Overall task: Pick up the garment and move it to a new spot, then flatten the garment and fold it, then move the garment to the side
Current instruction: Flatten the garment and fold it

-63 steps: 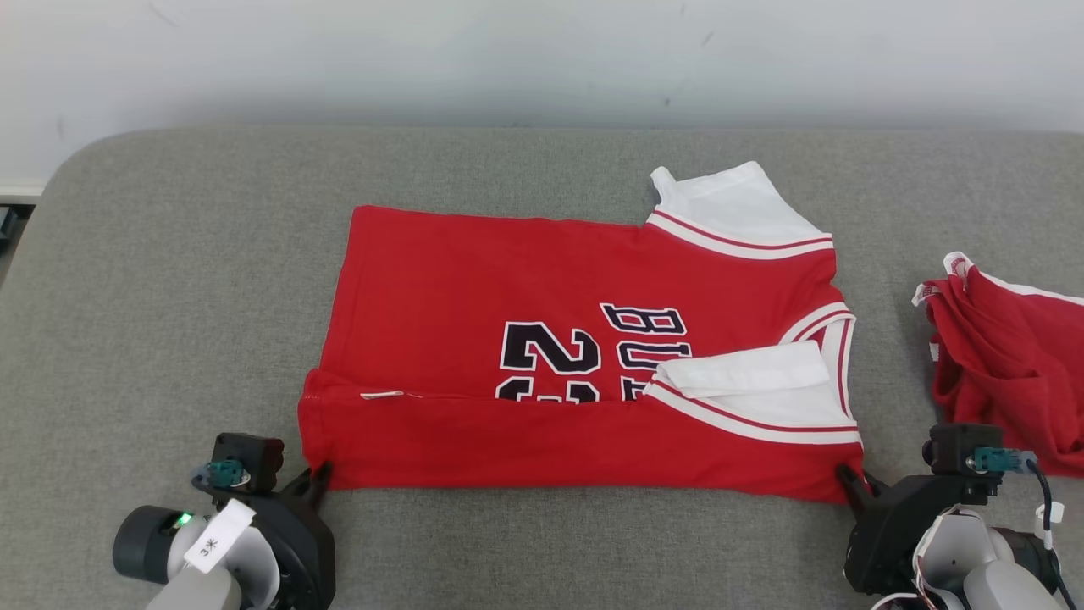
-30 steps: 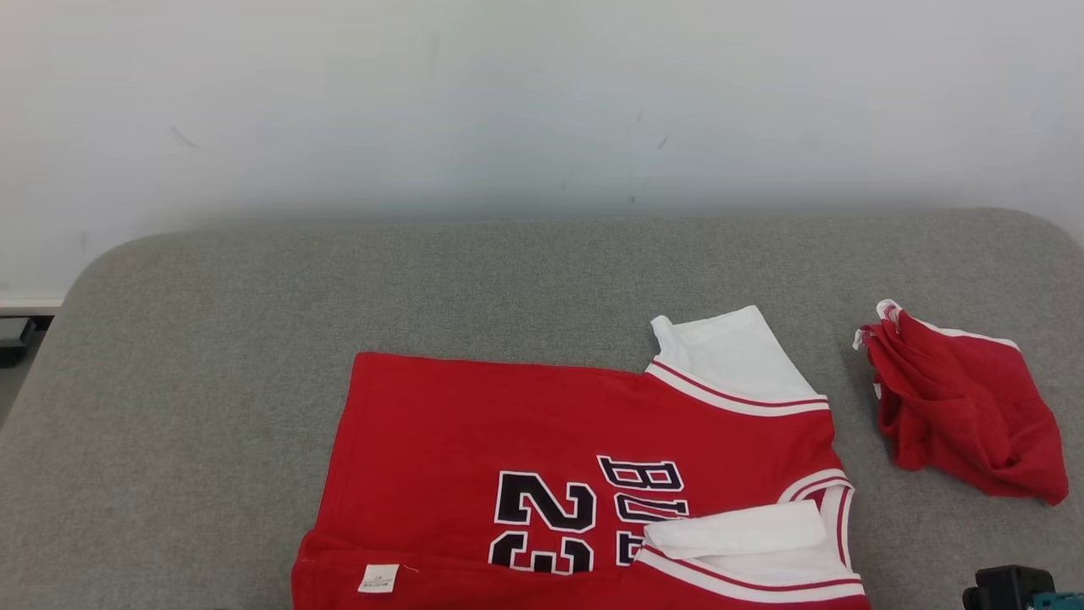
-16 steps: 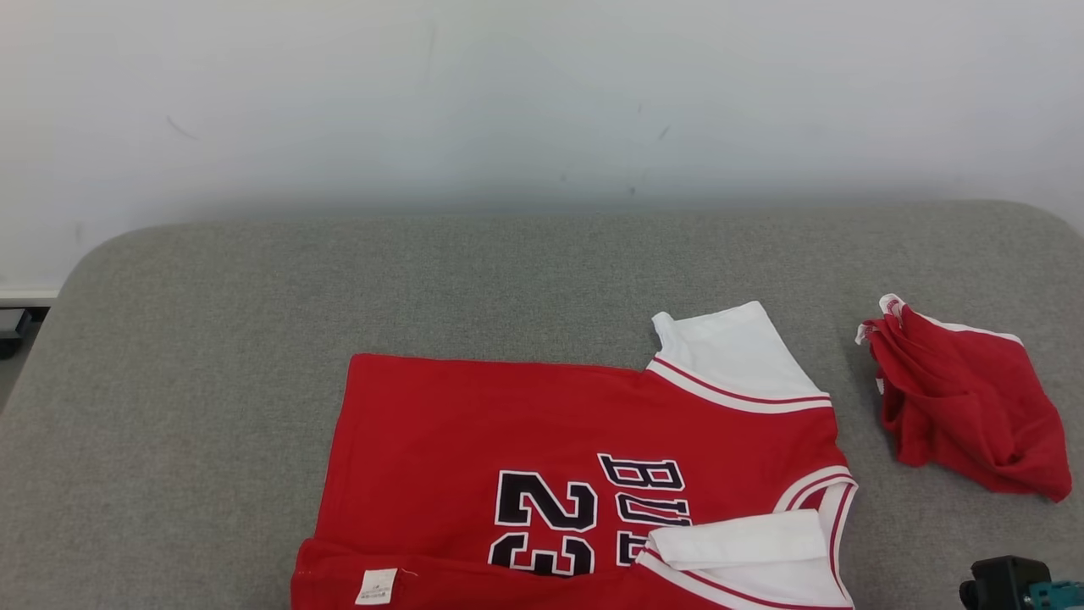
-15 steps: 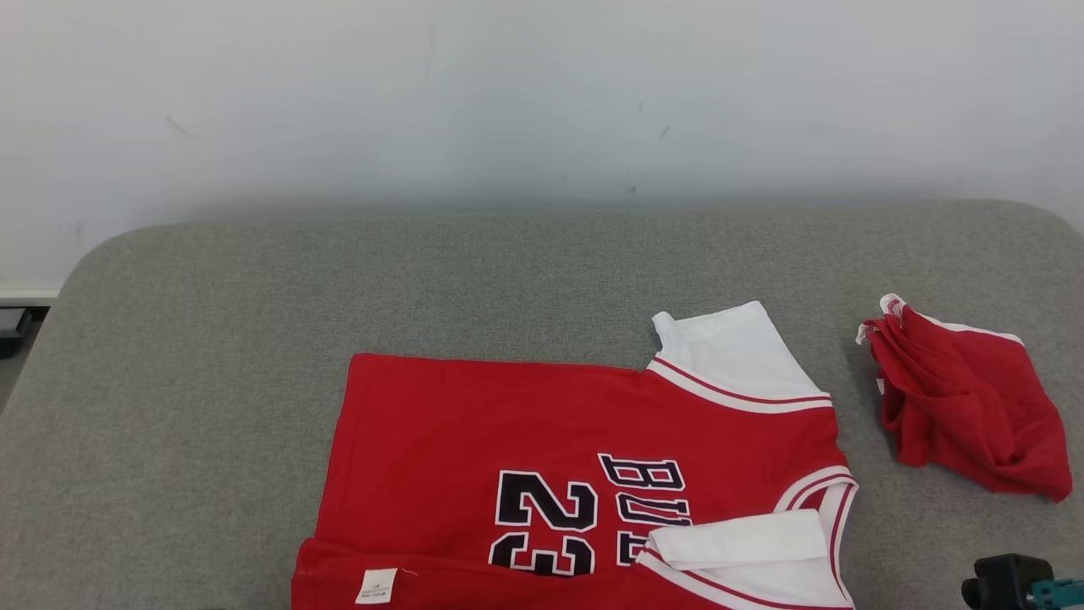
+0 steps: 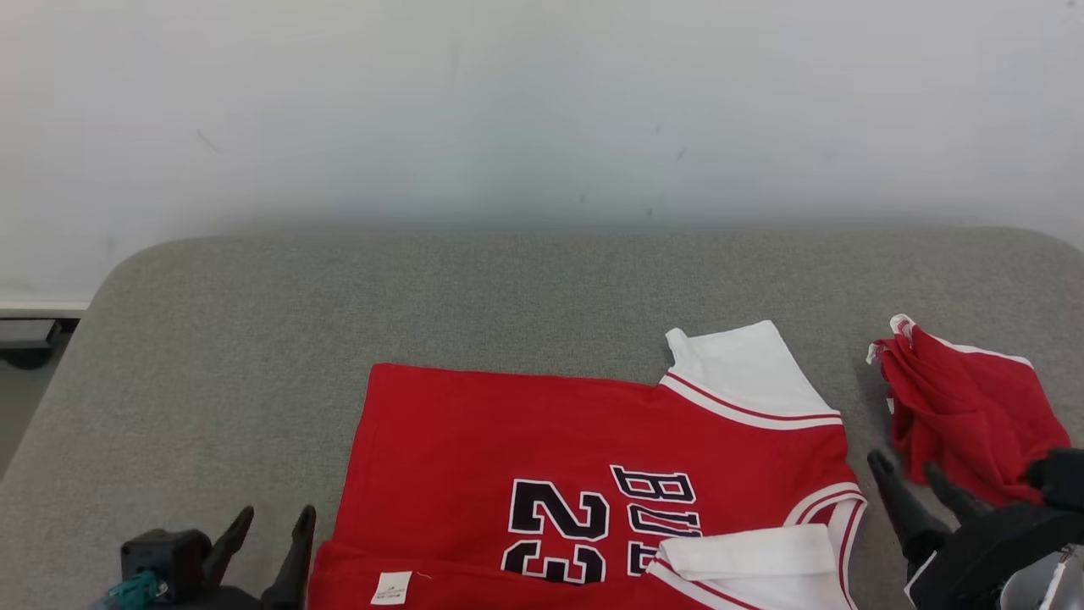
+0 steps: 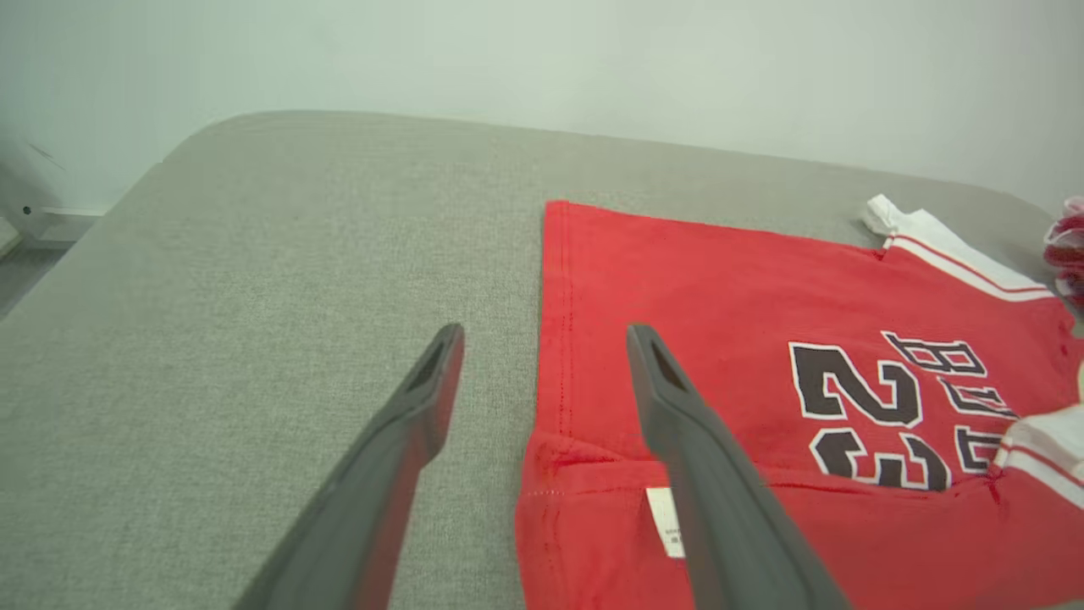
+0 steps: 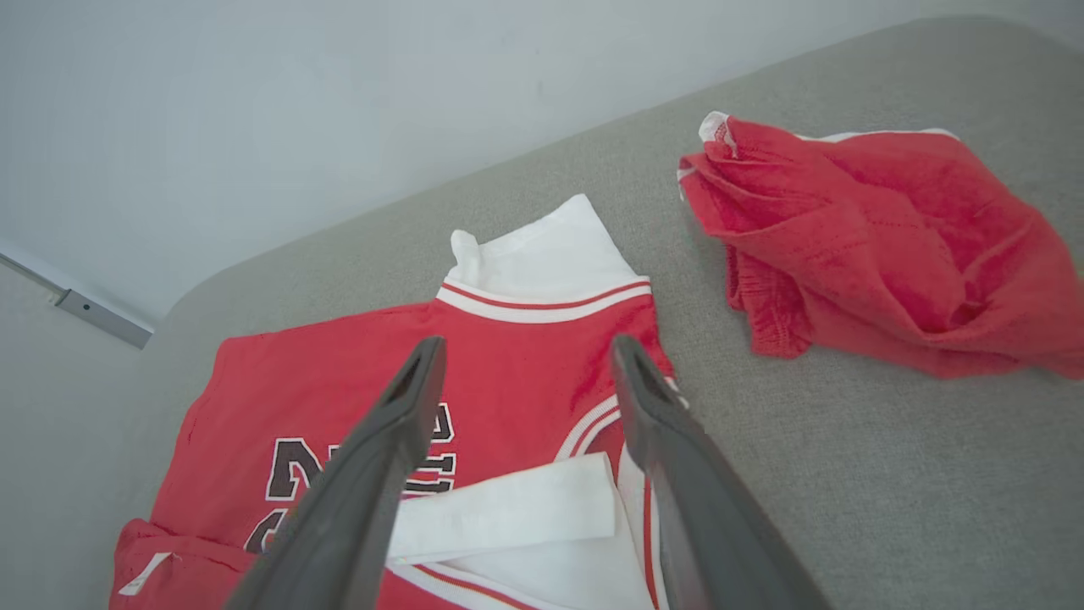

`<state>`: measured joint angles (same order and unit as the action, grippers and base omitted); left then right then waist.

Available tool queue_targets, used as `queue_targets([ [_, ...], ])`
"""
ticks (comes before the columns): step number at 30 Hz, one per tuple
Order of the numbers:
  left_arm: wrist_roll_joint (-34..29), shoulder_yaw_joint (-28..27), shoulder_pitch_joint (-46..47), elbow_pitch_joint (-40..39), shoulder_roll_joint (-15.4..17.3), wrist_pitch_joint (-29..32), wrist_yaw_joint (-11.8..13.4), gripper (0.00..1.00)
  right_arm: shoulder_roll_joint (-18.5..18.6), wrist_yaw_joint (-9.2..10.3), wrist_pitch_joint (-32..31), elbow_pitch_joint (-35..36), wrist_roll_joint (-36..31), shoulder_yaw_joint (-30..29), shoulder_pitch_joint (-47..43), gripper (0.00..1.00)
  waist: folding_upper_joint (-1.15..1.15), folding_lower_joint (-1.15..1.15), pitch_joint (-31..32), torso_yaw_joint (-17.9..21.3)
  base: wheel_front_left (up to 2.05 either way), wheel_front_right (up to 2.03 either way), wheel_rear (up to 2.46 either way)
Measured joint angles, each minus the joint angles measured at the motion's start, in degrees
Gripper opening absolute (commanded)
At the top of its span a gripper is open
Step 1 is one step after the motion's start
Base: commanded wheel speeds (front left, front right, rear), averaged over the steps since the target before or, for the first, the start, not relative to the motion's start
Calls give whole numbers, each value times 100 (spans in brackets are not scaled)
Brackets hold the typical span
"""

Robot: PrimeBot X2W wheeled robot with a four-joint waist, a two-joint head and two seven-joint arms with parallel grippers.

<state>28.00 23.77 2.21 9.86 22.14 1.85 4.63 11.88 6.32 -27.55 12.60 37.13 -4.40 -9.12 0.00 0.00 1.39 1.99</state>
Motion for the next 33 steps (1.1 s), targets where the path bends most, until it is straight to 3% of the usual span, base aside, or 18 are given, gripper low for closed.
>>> queue_targets([
  [7,129,-126,94,-53,-415,-308,140,100,-293,25,826,-313,-307,-45,260,100,0,0,263,-65,0,0,0],
  [13,-107,-54,57,-104,-400,-394,148,100,-315,-58,1303,-635,-503,97,265,100,0,0,459,-98,0,0,0],
  [19,-190,-83,40,-98,-378,-443,190,100,-200,-309,1768,-1048,-849,314,269,100,0,0,580,-63,0,0,0],
  [33,-245,-74,38,153,-378,-475,192,100,-232,-381,2423,-1470,-1001,296,268,100,0,0,593,52,0,0,0],
])
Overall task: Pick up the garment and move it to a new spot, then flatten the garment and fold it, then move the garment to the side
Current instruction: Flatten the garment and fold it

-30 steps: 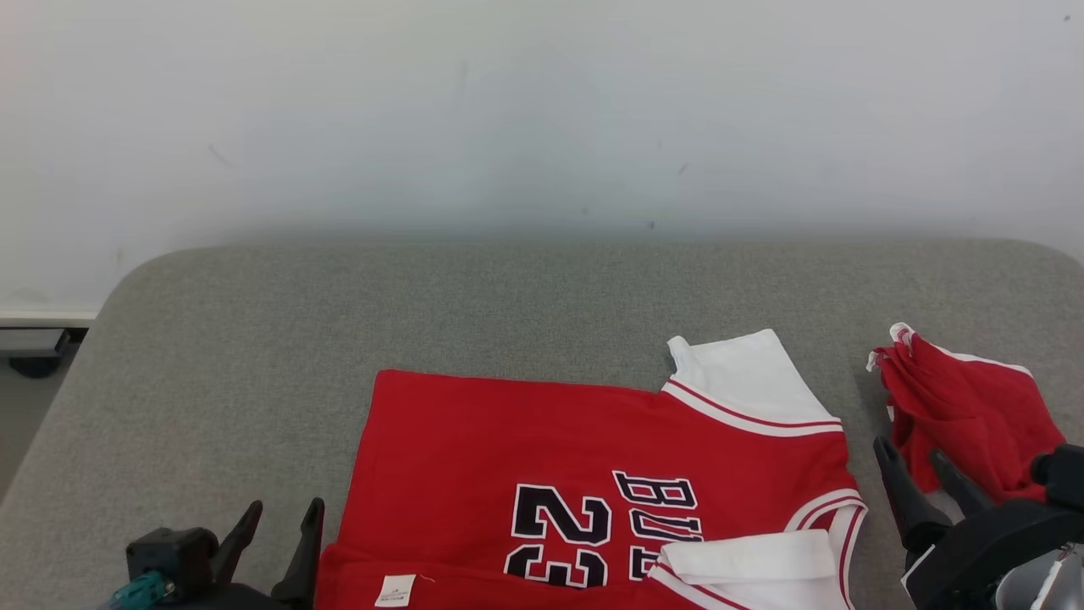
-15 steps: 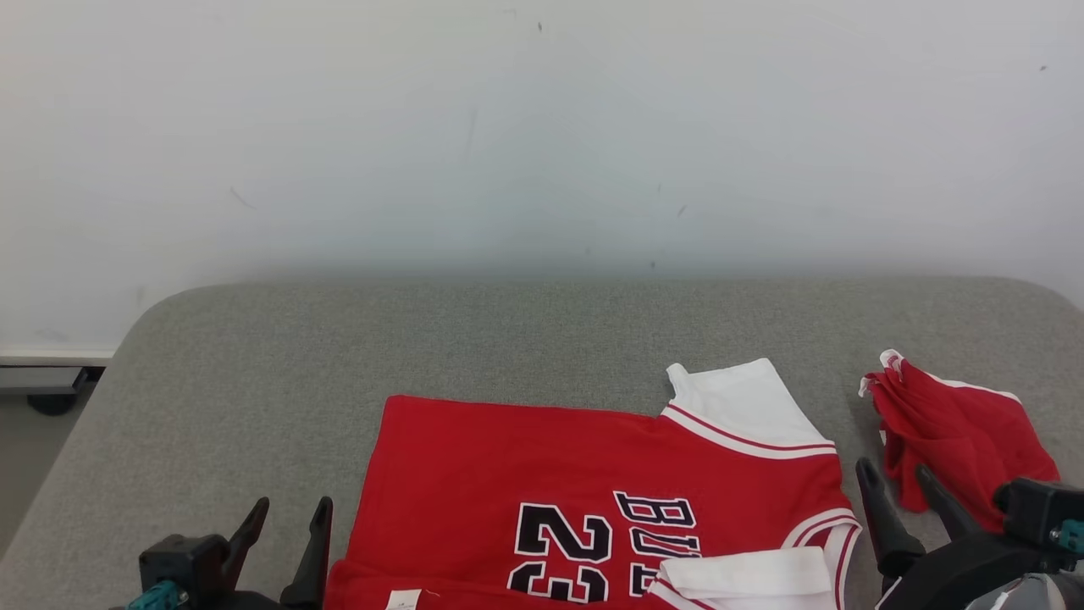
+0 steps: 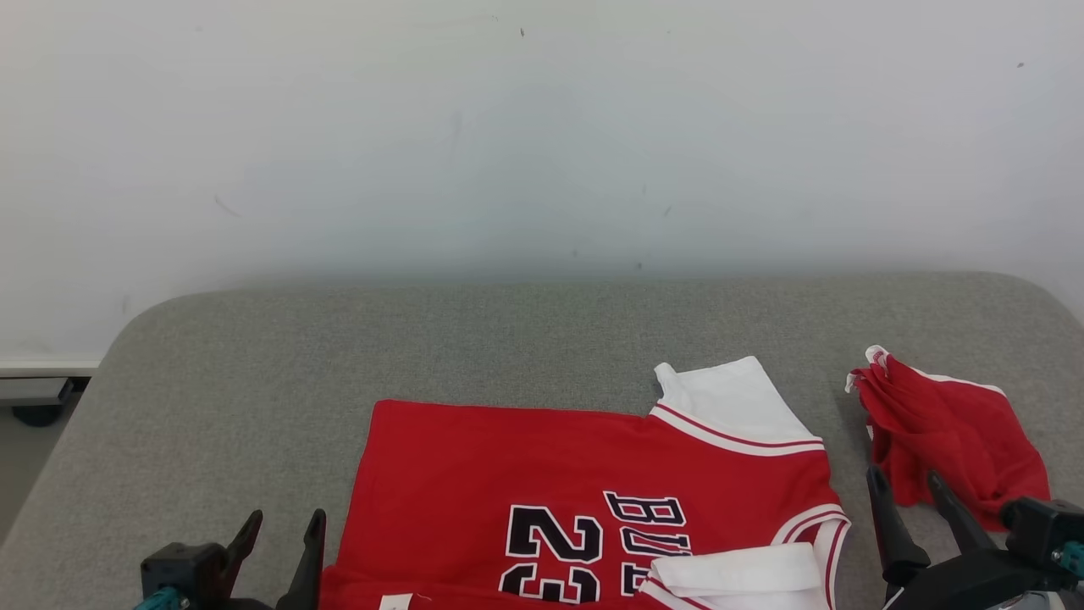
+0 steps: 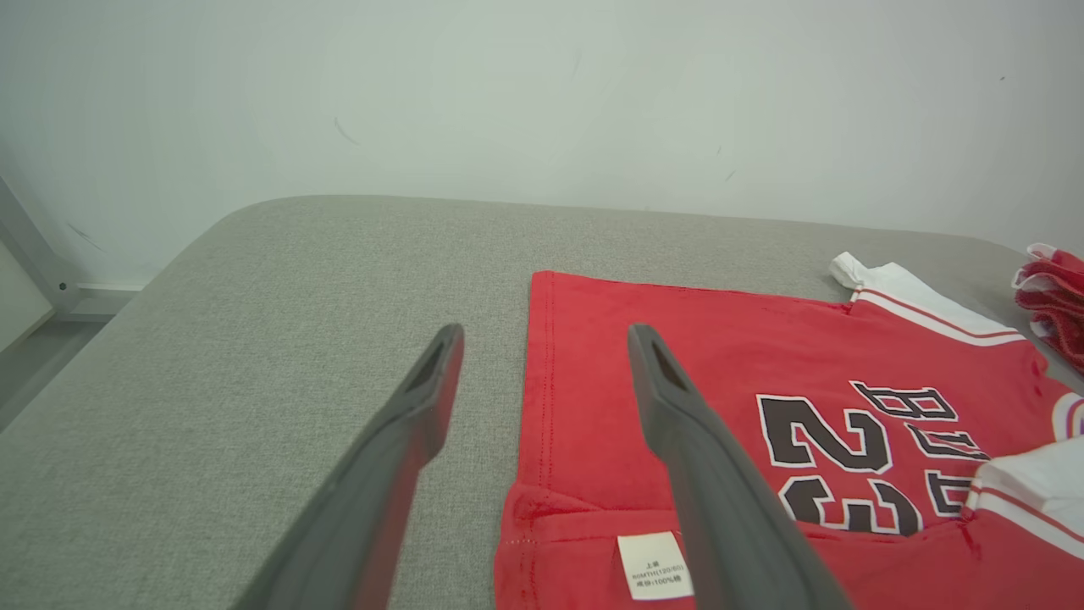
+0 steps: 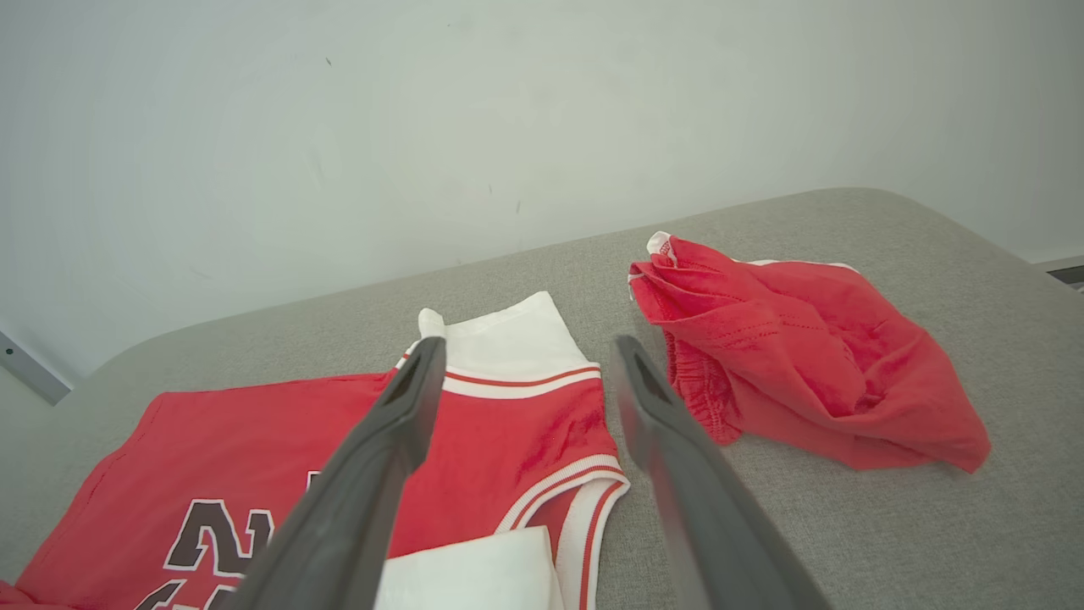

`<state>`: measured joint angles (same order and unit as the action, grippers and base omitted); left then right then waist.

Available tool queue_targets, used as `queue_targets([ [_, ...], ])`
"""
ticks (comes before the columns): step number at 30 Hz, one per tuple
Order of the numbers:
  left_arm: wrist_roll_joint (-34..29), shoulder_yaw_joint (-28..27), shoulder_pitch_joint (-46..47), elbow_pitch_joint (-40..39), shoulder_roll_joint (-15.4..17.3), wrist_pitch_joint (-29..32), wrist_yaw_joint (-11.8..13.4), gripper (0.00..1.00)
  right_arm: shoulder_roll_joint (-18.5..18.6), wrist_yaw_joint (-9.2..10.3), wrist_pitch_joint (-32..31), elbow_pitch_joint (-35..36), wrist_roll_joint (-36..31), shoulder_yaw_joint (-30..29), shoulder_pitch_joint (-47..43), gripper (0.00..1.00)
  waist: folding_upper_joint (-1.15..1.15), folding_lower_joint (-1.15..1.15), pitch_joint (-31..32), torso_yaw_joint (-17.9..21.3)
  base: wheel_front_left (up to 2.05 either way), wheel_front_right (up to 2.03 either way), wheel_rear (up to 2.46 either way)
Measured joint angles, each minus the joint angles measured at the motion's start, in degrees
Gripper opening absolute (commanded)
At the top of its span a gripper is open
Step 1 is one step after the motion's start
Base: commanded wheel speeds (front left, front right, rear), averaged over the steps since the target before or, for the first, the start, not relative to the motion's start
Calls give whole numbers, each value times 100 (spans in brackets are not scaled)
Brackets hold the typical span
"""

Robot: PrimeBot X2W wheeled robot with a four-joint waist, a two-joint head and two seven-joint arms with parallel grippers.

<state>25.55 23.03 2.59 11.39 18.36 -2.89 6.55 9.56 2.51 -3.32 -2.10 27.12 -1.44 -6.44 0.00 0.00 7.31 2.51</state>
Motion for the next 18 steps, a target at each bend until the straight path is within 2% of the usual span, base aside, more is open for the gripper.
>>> queue_targets([
  [18,-74,60,-3,101,68,36,0,100,-77,-115,378,-346,-3,64,10,100,0,0,-65,30,0,0,0],
])
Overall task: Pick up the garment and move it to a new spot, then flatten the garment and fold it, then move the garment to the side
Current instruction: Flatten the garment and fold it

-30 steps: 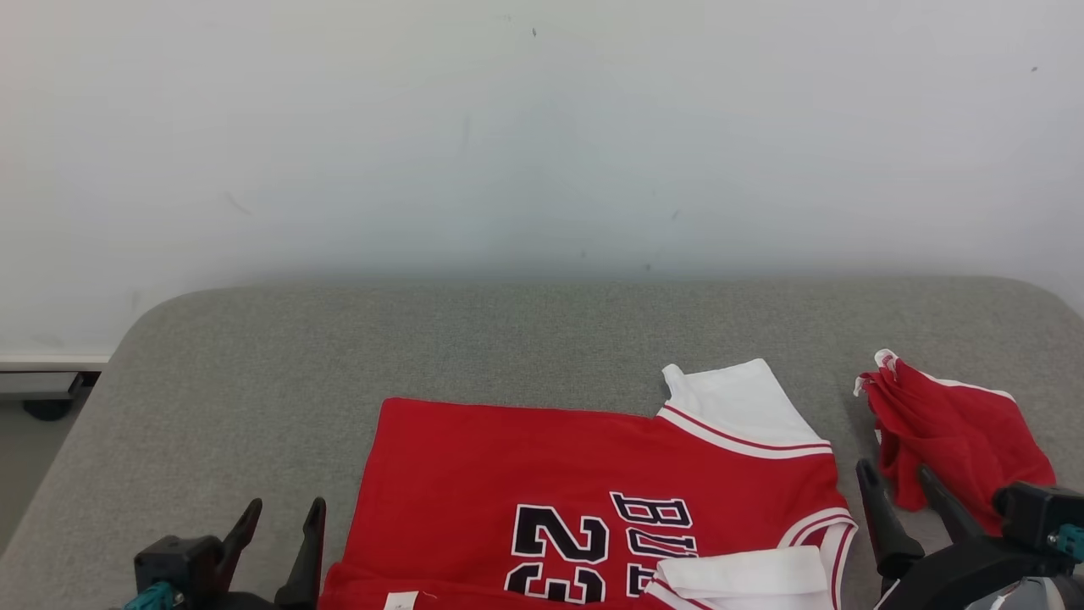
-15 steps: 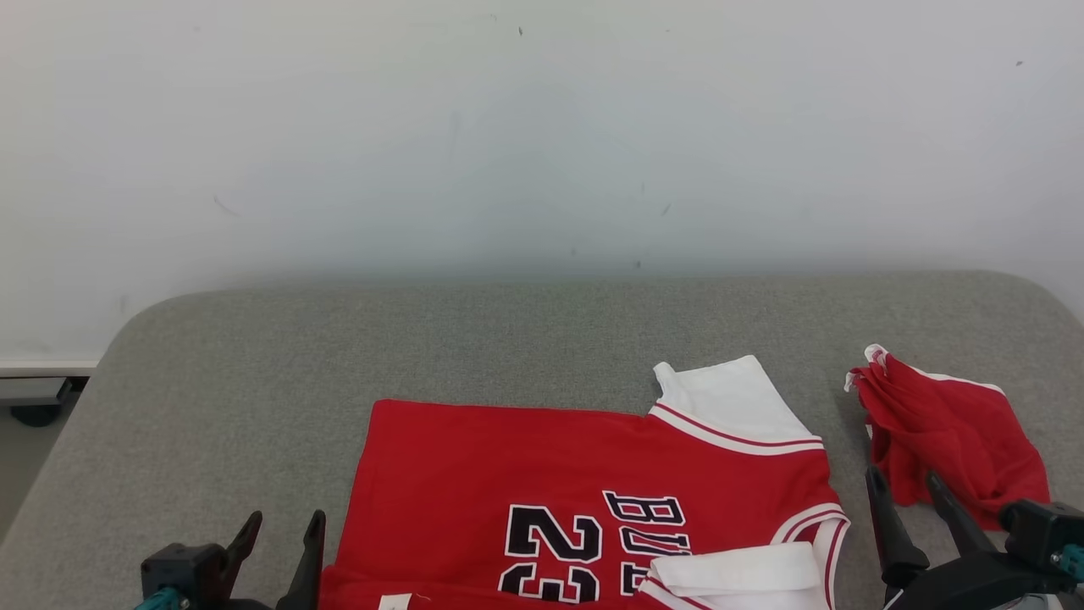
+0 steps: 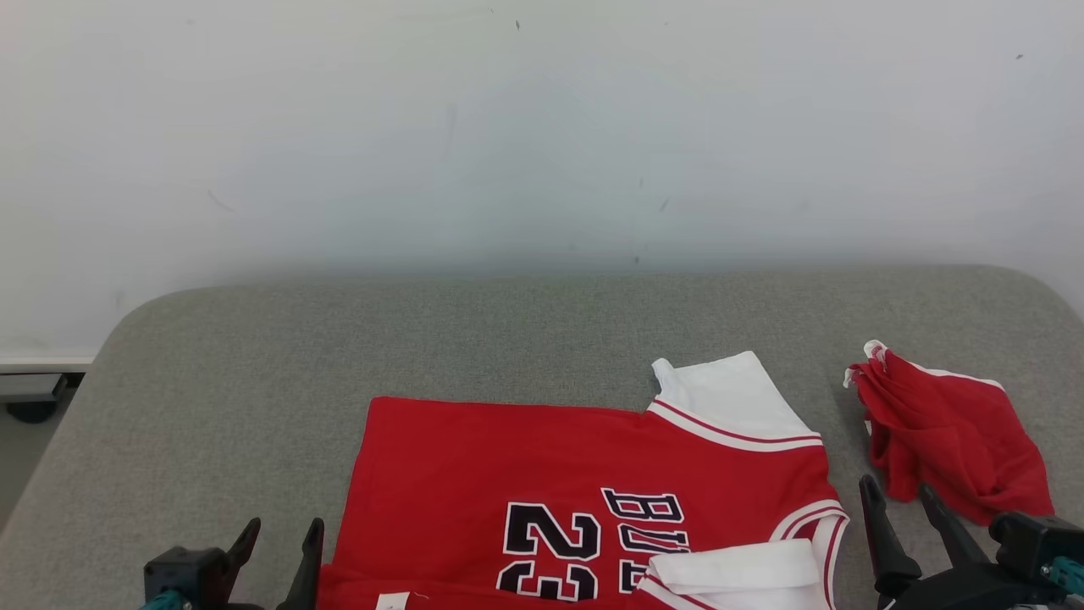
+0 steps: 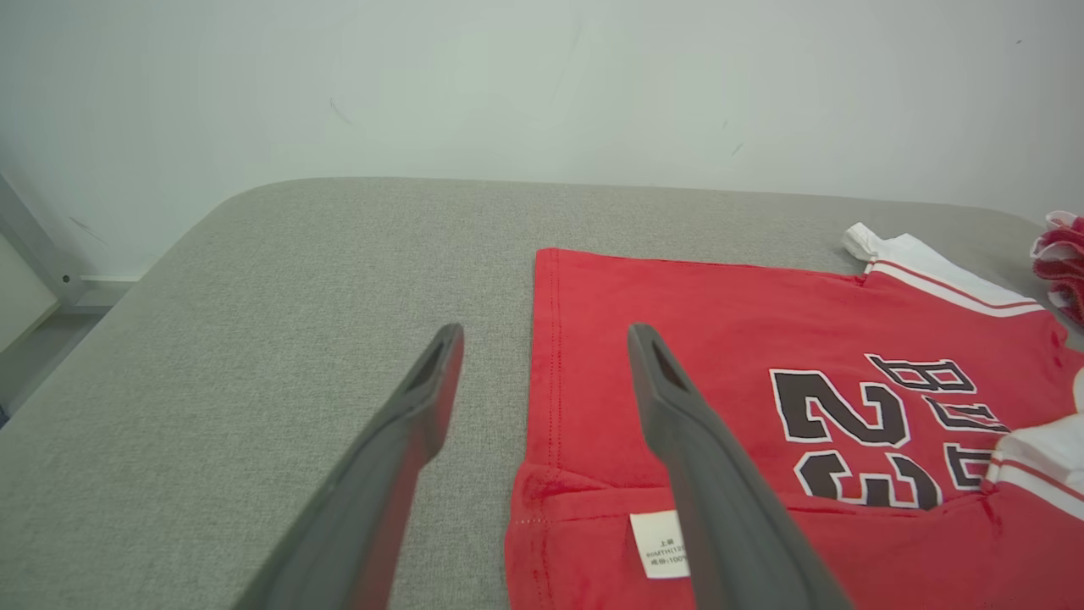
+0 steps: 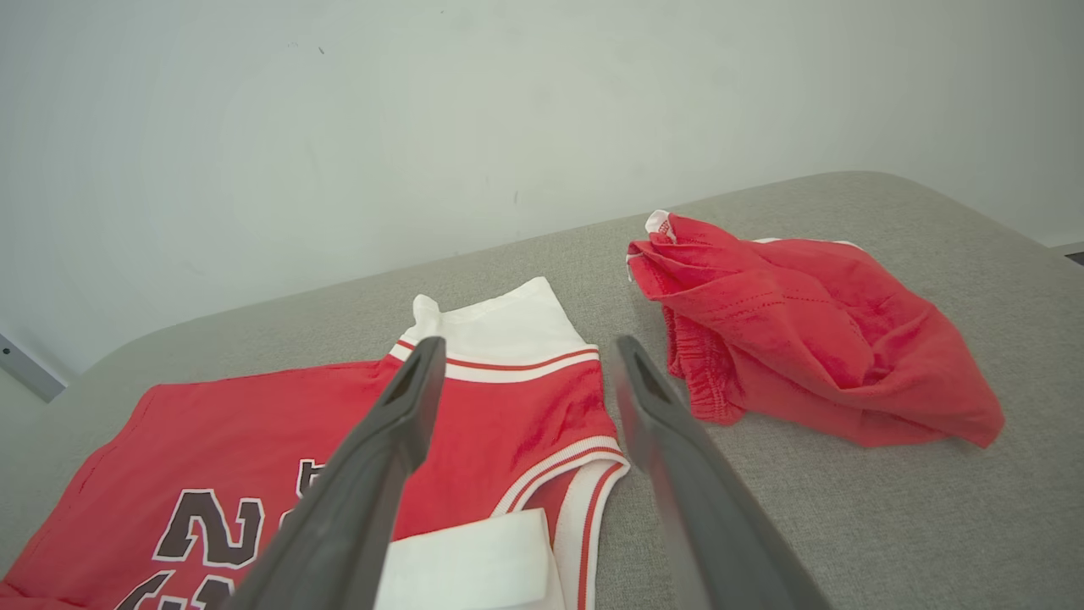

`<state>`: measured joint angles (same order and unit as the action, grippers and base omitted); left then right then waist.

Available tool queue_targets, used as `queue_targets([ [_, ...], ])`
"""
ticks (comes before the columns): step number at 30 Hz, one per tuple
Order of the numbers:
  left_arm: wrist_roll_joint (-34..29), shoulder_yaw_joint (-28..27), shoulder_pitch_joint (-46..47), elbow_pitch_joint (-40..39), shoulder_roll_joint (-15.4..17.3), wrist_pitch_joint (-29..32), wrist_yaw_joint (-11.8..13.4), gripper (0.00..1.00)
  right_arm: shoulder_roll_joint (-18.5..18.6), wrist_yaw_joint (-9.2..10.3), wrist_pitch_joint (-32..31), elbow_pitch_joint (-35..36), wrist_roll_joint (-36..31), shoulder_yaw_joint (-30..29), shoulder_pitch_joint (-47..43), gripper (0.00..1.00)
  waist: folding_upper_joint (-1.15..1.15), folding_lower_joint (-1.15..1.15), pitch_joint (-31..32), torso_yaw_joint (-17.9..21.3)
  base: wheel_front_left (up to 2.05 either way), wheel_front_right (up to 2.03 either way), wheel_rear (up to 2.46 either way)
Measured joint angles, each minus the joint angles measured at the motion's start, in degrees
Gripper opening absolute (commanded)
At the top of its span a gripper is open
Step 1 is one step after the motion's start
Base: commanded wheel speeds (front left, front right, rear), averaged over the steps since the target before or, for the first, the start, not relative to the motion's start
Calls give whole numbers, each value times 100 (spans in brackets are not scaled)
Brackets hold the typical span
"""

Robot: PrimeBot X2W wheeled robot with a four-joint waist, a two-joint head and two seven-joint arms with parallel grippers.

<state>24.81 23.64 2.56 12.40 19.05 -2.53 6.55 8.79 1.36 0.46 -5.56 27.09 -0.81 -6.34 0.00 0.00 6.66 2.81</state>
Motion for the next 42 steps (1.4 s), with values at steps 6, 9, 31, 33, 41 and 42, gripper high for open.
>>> queue_targets([
  [6,2,19,-6,18,-14,7,-2,100,-4,-9,40,-62,-8,-7,13,100,0,0,-33,13,0,0,0],
  [9,14,12,-2,20,-54,8,-3,100,3,42,32,-127,-52,-53,35,100,0,0,-89,10,0,0,0],
  [31,190,280,2665,749,-515,2208,-164,100,730,-8,-2797,-1065,-253,672,3323,100,1,-2,-1363,-131,0,0,0],
  [33,189,311,2948,913,-566,2434,-166,100,812,16,-3112,-1248,-255,681,3613,100,1,-2,-1525,-162,0,0,0],
  [41,183,430,3908,1358,-691,3092,-309,100,1070,125,-4062,-1681,-297,667,4580,100,1,-2,-2188,-310,0,0,0],
  [42,179,432,4008,1438,-706,3143,-311,100,1094,125,-4149,-1718,-302,673,4694,100,1,-2,-2270,-330,0,0,0],
])
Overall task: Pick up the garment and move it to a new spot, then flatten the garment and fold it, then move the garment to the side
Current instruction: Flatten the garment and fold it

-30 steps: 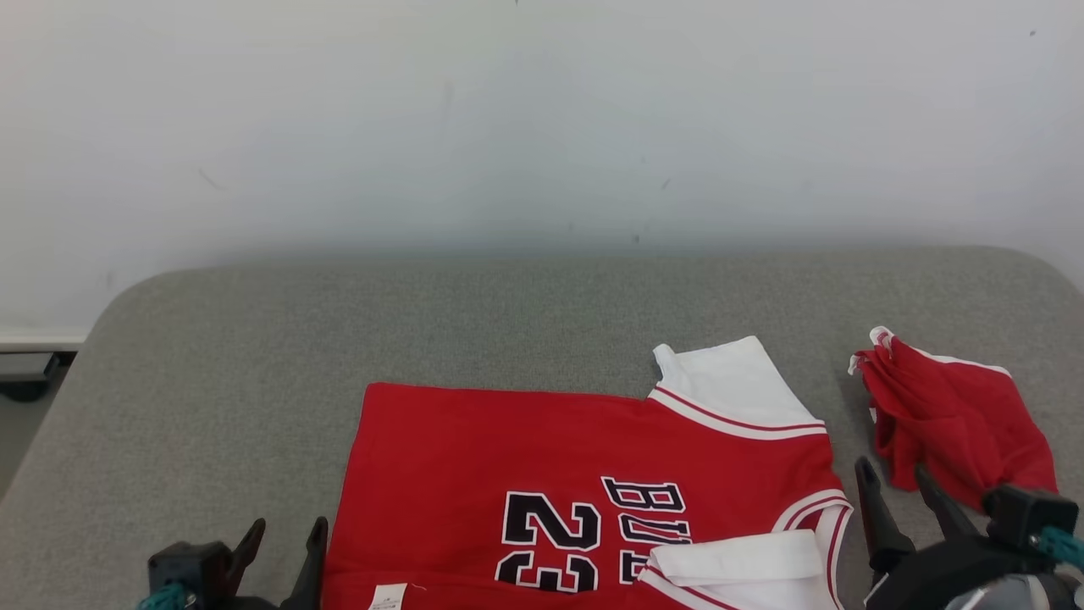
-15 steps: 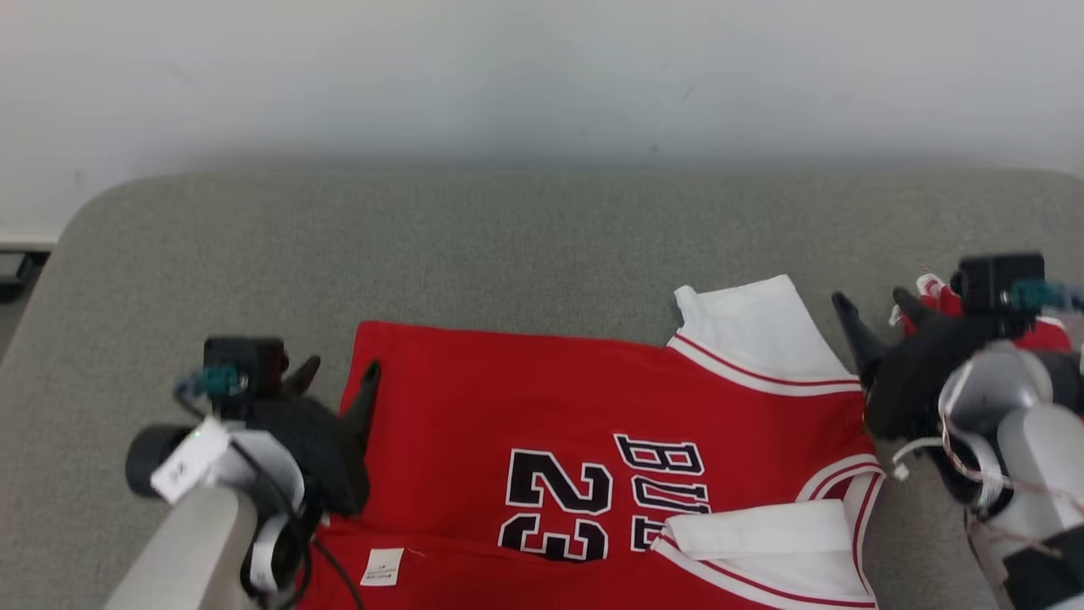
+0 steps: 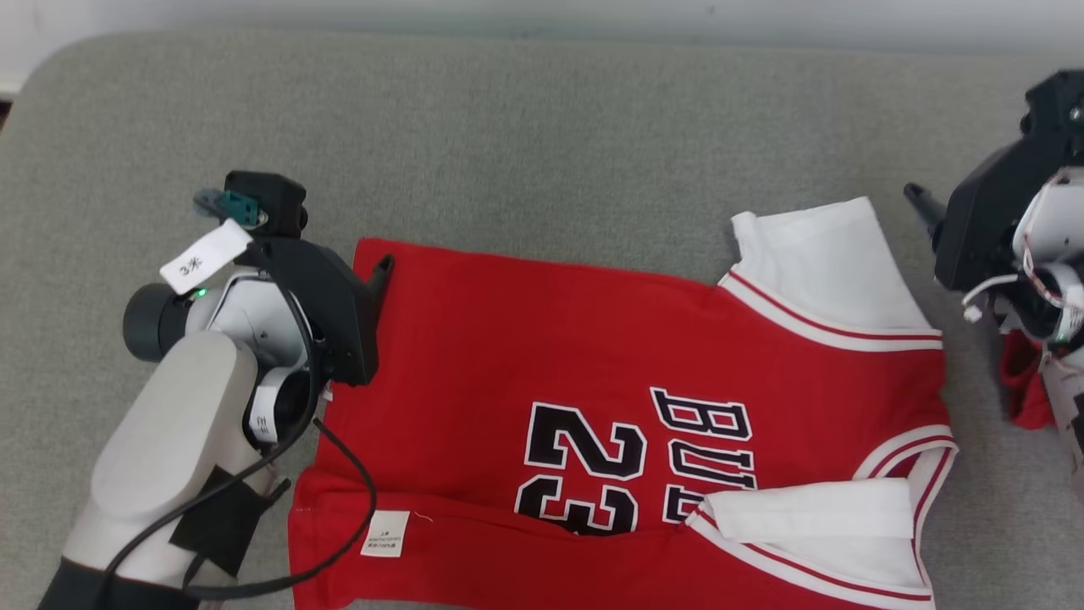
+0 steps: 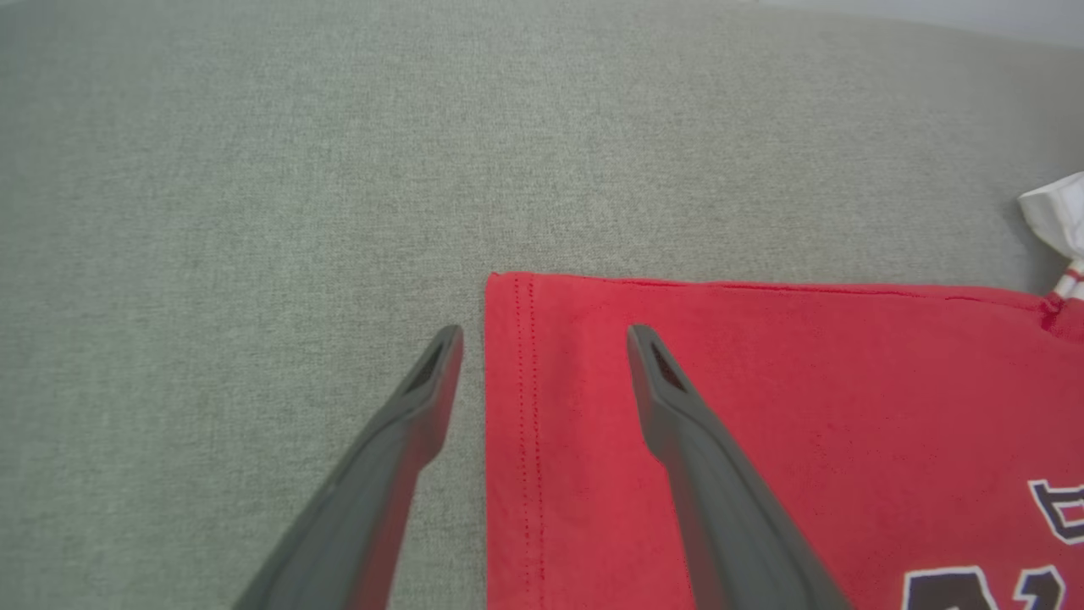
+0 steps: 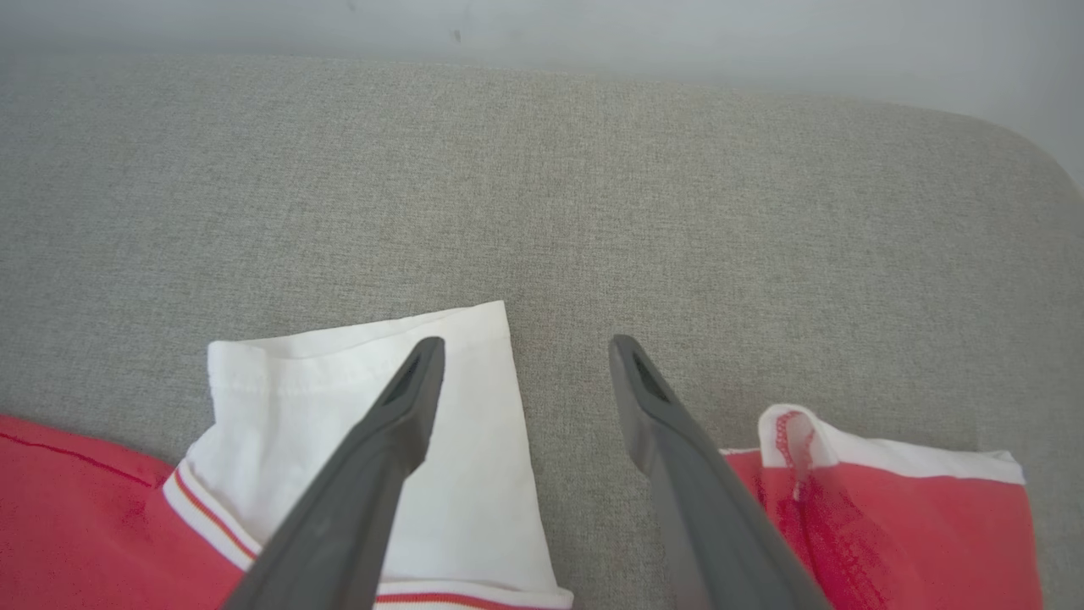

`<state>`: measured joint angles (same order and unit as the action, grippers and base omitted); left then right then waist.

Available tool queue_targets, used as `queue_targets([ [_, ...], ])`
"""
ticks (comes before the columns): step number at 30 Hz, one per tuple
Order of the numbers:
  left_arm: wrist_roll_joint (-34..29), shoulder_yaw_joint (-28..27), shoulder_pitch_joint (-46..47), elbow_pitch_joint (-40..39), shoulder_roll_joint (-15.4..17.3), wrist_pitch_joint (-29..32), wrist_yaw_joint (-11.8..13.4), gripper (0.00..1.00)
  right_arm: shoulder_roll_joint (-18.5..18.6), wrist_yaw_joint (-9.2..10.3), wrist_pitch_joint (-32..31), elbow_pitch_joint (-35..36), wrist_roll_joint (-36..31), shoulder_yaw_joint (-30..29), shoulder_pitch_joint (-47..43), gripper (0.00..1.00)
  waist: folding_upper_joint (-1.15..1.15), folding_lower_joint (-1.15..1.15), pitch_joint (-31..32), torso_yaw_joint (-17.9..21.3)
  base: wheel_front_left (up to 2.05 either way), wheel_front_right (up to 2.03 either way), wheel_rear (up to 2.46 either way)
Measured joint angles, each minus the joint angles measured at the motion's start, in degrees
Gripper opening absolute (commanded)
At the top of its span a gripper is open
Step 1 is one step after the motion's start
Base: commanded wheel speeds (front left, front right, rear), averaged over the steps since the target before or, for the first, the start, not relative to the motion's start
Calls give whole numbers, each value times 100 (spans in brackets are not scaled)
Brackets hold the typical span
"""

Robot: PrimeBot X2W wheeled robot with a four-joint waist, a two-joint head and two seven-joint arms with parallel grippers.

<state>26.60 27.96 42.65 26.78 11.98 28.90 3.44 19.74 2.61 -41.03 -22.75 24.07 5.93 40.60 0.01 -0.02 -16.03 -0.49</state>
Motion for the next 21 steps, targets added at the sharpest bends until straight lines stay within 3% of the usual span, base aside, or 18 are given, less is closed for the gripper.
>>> queue_targets([
  [12,-30,-29,762,810,-132,124,-144,100,-55,32,-526,-749,-98,279,776,100,1,0,-809,-212,0,0,0],
  [21,-96,-55,969,1203,-68,30,-197,100,-193,-62,-544,-1069,-98,372,948,100,0,2,-811,-123,0,0,0],
])
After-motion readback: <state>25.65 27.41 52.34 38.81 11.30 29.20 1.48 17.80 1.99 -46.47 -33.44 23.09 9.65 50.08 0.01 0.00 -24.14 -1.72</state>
